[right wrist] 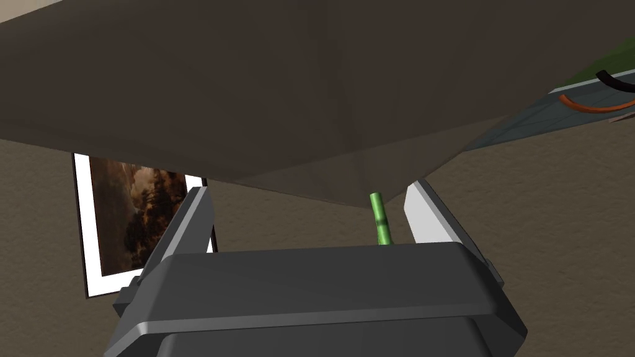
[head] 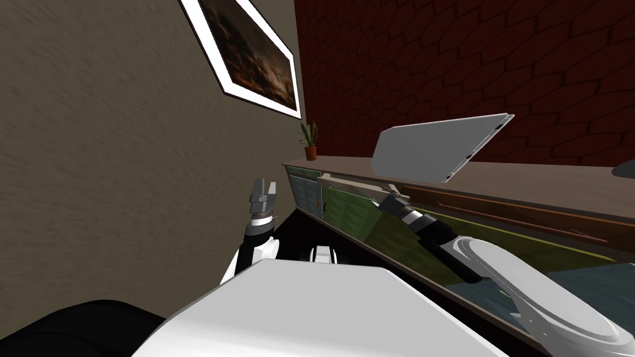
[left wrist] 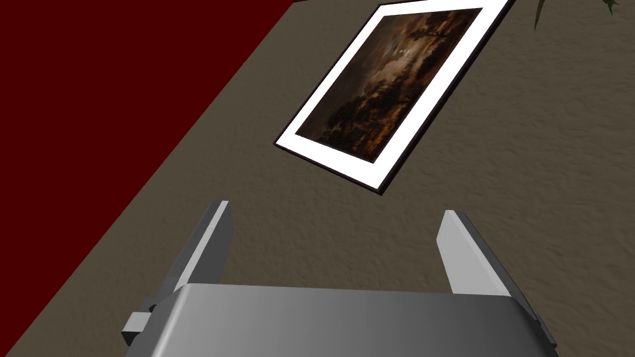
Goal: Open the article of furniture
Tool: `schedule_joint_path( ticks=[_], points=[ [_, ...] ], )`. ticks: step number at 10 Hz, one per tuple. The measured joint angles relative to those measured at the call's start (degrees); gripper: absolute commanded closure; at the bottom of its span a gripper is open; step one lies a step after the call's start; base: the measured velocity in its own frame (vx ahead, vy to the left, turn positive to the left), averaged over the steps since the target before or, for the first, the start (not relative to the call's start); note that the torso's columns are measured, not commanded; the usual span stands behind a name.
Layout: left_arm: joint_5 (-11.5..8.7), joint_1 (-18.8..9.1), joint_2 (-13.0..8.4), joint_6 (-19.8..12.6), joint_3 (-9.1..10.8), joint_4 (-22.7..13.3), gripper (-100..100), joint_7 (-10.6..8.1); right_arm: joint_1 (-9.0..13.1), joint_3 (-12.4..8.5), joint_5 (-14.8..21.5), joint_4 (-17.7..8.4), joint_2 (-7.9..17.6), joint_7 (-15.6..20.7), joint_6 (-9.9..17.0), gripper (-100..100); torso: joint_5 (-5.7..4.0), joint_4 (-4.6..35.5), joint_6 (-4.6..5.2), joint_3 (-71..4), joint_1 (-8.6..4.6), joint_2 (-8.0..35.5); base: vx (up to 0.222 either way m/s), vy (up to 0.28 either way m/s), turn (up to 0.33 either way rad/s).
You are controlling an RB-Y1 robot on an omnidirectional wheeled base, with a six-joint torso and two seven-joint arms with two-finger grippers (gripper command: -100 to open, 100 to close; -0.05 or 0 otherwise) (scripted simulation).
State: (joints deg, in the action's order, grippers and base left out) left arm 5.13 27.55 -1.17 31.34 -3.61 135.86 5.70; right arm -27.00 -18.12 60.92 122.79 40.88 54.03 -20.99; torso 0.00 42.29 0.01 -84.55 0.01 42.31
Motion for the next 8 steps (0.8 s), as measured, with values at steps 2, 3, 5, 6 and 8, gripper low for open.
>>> schedule_joint_path(
  ticks=[2, 3, 5, 6, 8],
  points=[
    [0.0, 0.0, 0.0, 0.0, 0.0, 0.0, 0, 0.0, -0.44, -1.92, -0.66, 0.03, 2.25, -2.17, 0.39, -100, 0.09, 0.13, -0.02, 0.0, 0.06, 0.06, -0.026, 0.032, 0.029],
    [0.0, 0.01, 0.0, 0.0, 0.0, 0.0, 0, 0.0, -0.44, -1.97, -0.66, -0.11, 2.34, -2.36, 0.45, 0, 0.09, 0.11, -0.02, 0.02, 0.07, 0.06, 0.0, 0.0, 0.0],
    [0.0, 0.01, 0.0, 0.0, 0.01, 0.0, 0, 0.0, -0.52, -1.9, -0.63, -0.18, 2.33, -2.33, 0.41, 0, 0.05, 0.06, -0.01, 0.01, 0.03, 0.03, 0.0, 0.0, 0.0],
    [0.0, 0.01, 0.0, 0.0, 0.01, 0.0, 0, 0.0, -0.54, -1.88, -0.63, -0.2, 2.32, -2.33, 0.41, 0, 0.03, 0.04, -0.01, 0.01, 0.03, 0.03, 0.0, 0.0, 0.0],
    [0.0, 0.01, 0.0, 0.0, 0.01, 0.0, 0, 0.0, -0.56, -1.87, -0.62, -0.23, 2.32, -2.32, 0.41, 0, 0.02, 0.02, 0.0, 0.0, 0.01, 0.01, 0.0, 0.0, 0.0]
  ],
)
